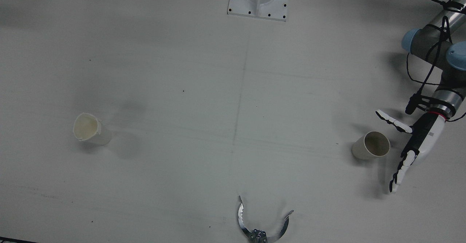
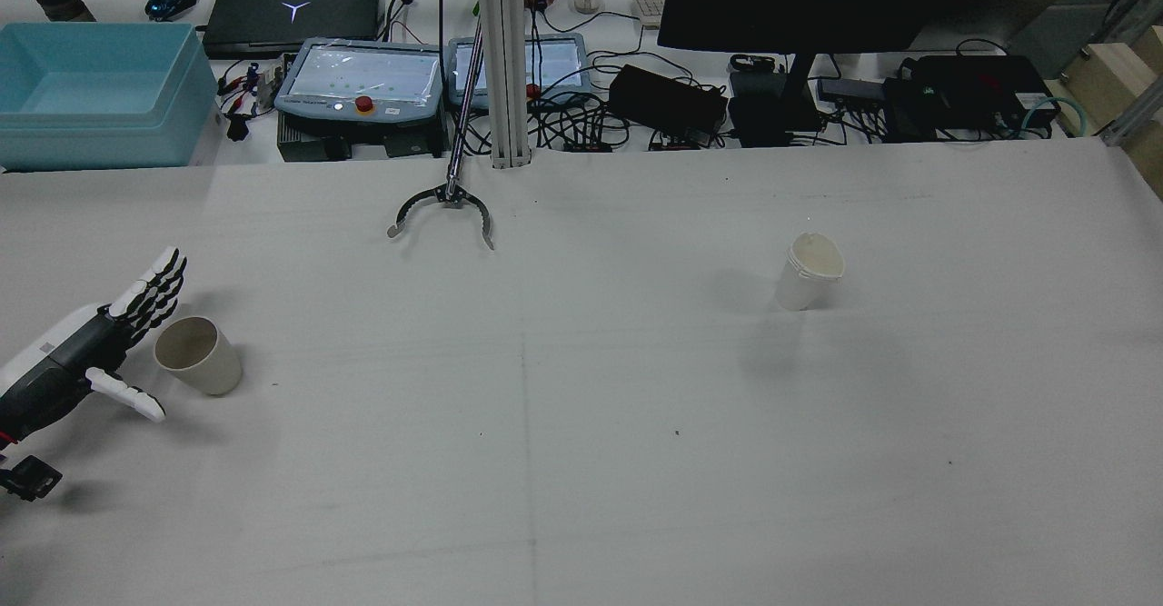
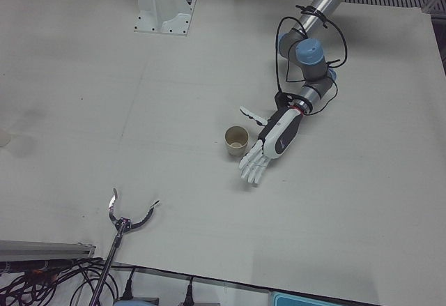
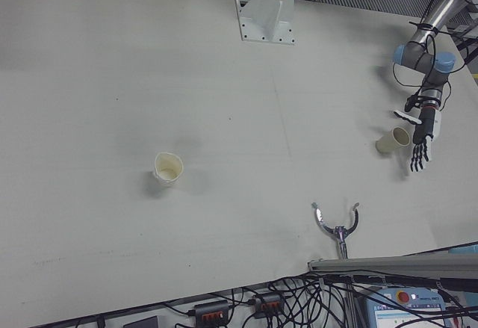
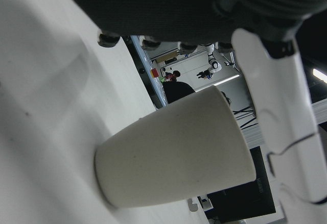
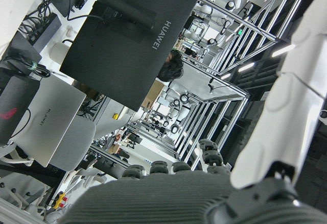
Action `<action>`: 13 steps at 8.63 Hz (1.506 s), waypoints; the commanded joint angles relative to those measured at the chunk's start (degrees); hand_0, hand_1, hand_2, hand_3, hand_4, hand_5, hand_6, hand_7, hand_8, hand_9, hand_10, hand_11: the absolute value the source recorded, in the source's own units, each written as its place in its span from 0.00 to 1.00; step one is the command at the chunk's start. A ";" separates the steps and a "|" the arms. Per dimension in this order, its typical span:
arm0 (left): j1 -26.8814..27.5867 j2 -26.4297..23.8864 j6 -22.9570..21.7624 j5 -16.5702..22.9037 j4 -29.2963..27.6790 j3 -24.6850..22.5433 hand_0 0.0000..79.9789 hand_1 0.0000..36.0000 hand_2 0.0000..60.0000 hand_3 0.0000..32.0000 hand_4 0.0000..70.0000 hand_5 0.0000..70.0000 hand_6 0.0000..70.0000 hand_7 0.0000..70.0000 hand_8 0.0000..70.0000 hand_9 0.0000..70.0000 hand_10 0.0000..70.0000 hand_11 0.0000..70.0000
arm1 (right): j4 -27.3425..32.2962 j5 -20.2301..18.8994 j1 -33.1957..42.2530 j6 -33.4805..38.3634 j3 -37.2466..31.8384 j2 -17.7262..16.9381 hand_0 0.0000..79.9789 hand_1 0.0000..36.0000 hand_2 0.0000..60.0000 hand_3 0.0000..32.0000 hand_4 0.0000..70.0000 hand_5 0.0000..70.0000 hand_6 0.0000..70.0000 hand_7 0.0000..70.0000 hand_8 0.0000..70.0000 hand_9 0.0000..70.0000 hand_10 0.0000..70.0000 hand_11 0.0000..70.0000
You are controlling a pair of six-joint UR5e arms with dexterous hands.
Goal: Pour water
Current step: 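Close the left hand fingers around the beige cup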
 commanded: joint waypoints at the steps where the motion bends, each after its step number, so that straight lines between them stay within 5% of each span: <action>1: 1.18 -0.13 0.04 -0.21 -0.43 1.52 0.65 0.32 0.00 0.58 0.03 0.00 0.00 0.01 0.00 0.00 0.00 0.03 | 0.00 0.02 0.00 0.06 0.00 0.12 0.60 0.37 0.02 0.00 0.03 0.09 0.00 0.00 0.01 0.05 0.00 0.03; 8: 1.18 -4.35 -0.04 0.31 2.39 3.63 0.66 0.36 0.00 0.59 0.03 0.00 0.00 0.01 0.00 0.00 0.00 0.03 | 0.00 0.02 -0.09 0.23 -0.70 0.65 0.60 0.37 0.03 0.00 0.03 0.08 0.00 0.00 0.01 0.05 0.00 0.03; 10: 1.18 -4.35 -0.13 0.32 2.56 3.54 0.66 0.36 0.00 0.50 0.04 0.00 0.00 0.01 0.00 0.00 0.00 0.03 | 0.00 0.10 0.00 0.23 -0.79 0.65 0.60 0.37 0.03 0.00 0.04 0.09 0.00 0.00 0.01 0.05 0.00 0.03; 13: 1.09 -4.18 -0.31 0.32 3.26 3.19 0.68 0.40 0.00 0.12 0.12 0.16 0.00 0.01 0.00 0.00 0.01 0.05 | 0.00 0.10 0.00 0.32 -0.71 0.65 0.60 0.36 0.03 0.00 0.04 0.09 0.00 0.00 0.01 0.05 0.00 0.03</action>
